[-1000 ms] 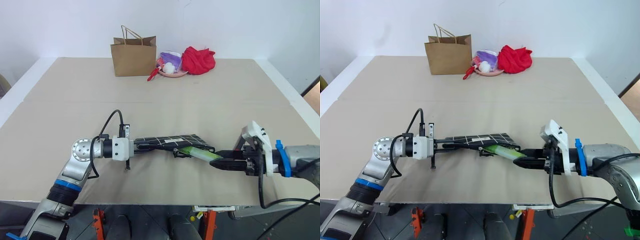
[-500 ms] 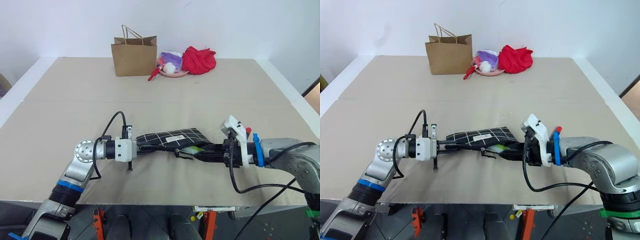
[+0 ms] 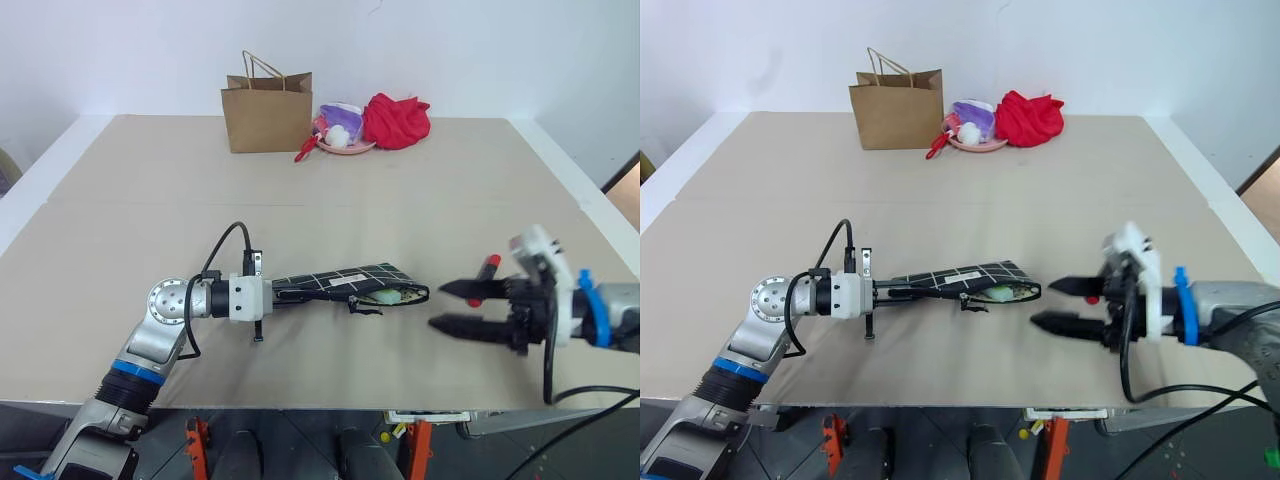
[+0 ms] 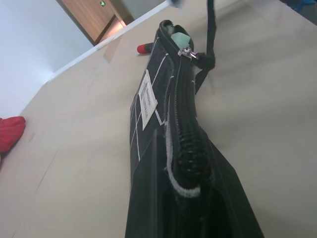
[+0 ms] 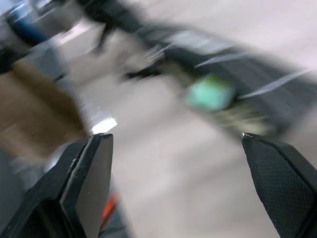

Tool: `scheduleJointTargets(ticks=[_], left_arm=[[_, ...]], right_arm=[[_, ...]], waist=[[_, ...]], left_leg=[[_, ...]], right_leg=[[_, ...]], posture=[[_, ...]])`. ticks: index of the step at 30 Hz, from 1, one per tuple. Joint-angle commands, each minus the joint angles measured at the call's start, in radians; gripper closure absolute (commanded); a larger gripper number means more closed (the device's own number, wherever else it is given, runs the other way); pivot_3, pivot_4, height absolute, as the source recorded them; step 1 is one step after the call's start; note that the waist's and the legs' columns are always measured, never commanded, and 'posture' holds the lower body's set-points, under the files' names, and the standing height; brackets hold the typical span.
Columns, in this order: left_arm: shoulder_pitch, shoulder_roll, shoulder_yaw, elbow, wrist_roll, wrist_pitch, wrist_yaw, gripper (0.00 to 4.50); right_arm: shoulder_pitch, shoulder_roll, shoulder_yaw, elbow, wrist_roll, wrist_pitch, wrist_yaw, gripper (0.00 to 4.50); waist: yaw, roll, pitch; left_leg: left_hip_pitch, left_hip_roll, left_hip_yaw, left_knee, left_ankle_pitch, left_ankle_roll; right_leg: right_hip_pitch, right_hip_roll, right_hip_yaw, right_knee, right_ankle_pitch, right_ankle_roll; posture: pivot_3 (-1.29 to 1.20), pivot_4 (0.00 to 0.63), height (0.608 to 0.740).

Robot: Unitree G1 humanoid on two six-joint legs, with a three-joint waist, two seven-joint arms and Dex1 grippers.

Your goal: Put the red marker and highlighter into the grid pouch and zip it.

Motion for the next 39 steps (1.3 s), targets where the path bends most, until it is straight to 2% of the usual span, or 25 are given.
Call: scheduleJointTargets(ticks=[1,7,12,17,22,25,26,27,28,29,32,36,39], left_arm=[[-0.005,0.007,0.019,-0.007,-0.014,-0.007,0.006,4.5],[-0.009,0.006,0.014,-0.004,-0.012,-0.007,0.002,4.5],[-0.014,0.003,0.013,0.001,-0.009,-0.01,0.003,4.5],[-0.014,0.003,0.011,0.003,-0.004,-0.014,0.004,4.5],[-0.015,0.004,0.013,0.005,-0.002,-0.016,0.006,4.5],[-0.014,0.003,0.014,0.004,-0.001,-0.016,0.01,4.5],[-0.014,0.002,0.014,0.003,0.0,-0.016,0.01,4.5],[-0.014,0.002,0.013,0.003,0.0,-0.016,0.011,4.5],[-0.013,0.002,0.013,0.003,-0.001,-0.017,0.011,4.5],[-0.012,0.001,0.013,0.003,-0.001,-0.017,0.011,4.5],[-0.014,0.0,0.014,0.005,-0.002,-0.018,0.012,4.5],[-0.02,-0.001,0.016,0.009,-0.002,-0.016,0.015,4.5],[-0.02,0.002,0.015,0.01,-0.001,-0.016,0.013,4.5]], right_arm=[[0.029,0.063,-0.036,0.003,-0.107,-0.031,-0.188,0.08],[0.073,0.209,0.022,-0.059,-0.305,-0.022,-0.524,0.08],[0.073,0.426,0.027,-0.07,-0.444,-0.023,-0.799,0.08],[0.055,0.597,0.022,-0.043,-0.492,-0.024,-0.922,0.08],[0.048,0.662,0.035,0.014,-0.558,-0.067,-0.981,0.08],[0.05,0.7,0.047,0.024,-0.591,-0.09,-1.018,0.88],[0.054,0.707,0.056,0.022,-0.596,-0.093,-1.018,1.5],[0.058,0.714,0.063,0.019,-0.603,-0.093,-1.019,1.66],[0.059,0.724,0.069,0.013,-0.608,-0.092,-1.023,2.2],[0.062,0.73,0.08,0.008,-0.614,-0.092,-1.025,2.47],[0.068,0.735,0.1,0.003,-0.629,-0.094,-1.021,3.85],[0.074,0.72,0.118,-0.001,-0.639,-0.092,-0.991,3.89],[0.077,0.665,0.137,-0.017,-0.636,-0.119,-0.922,3.89]], waist=[[0.0,-0.001,0.0],[0.0,0.001,0.0],[-0.001,0.001,-0.001],[-0.001,0.002,-0.001],[-0.003,0.002,-0.001],[-0.003,0.002,-0.001],[-0.003,0.002,-0.001],[-0.002,0.002,-0.001],[-0.002,0.002,-0.001],[-0.002,0.001,-0.002],[-0.001,0.001,-0.002],[-0.001,0.0,-0.002],[-0.001,0.0,-0.002]], left_leg=[[0.0,0.0,0.0,0.0,0.0,0.0],[0.0,0.0,0.0,-0.001,0.0,0.0],[0.0,-0.001,-0.002,-0.002,0.0,0.0],[-0.001,-0.001,-0.003,-0.002,0.0,0.0],[0.0,-0.001,-0.003,-0.001,0.001,0.0],[0.0,-0.001,-0.003,-0.001,0.002,0.001],[0.0,-0.001,-0.003,-0.001,0.002,0.001],[0.0,-0.001,-0.003,-0.001,0.002,0.001],[0.0,-0.001,-0.003,-0.001,0.002,0.001],[0.0,-0.001,-0.003,-0.001,0.002,0.001],[0.0,-0.001,-0.003,-0.002,0.002,0.001],[0.0,-0.001,-0.003,-0.002,0.002,0.002],[0.0,-0.001,-0.003,-0.002,0.002,0.002]], right_leg=[[0.0,0.0,0.0,0.0,0.0,0.0],[-0.001,0.0,0.0,0.0,0.002,0.003],[-0.001,0.001,-0.001,0.0,0.001,0.002],[-0.001,0.0,-0.001,0.0,0.0,0.001],[0.001,0.0,-0.001,0.0,0.0,-0.002],[0.001,0.0,-0.001,0.0,0.001,-0.003],[0.001,0.0,-0.001,0.0,0.001,-0.003],[0.001,0.0,-0.001,0.0,0.001,-0.003],[0.001,0.0,-0.001,0.0,0.001,-0.003],[0.001,0.0,-0.001,0.0,0.001,-0.003],[0.002,0.0,-0.001,0.0,0.001,-0.003],[0.002,0.0,-0.001,0.0,0.001,-0.003],[0.001,0.0,-0.001,0.0,0.0,-0.003]], posture=[[0.0,0.15,0.74],[0.0,0.15,0.74],[0.0,0.15,0.74],[0.0,0.15,0.74],[0.0,0.15,0.74],[0.0,0.15,0.74],[0.0,0.15,0.74],[0.0,0.15,0.74],[0.0,0.15,0.74],[0.0,0.15,0.74],[0.0,0.15,0.74],[0.0,0.15,0.74],[0.0,0.15,0.74]])
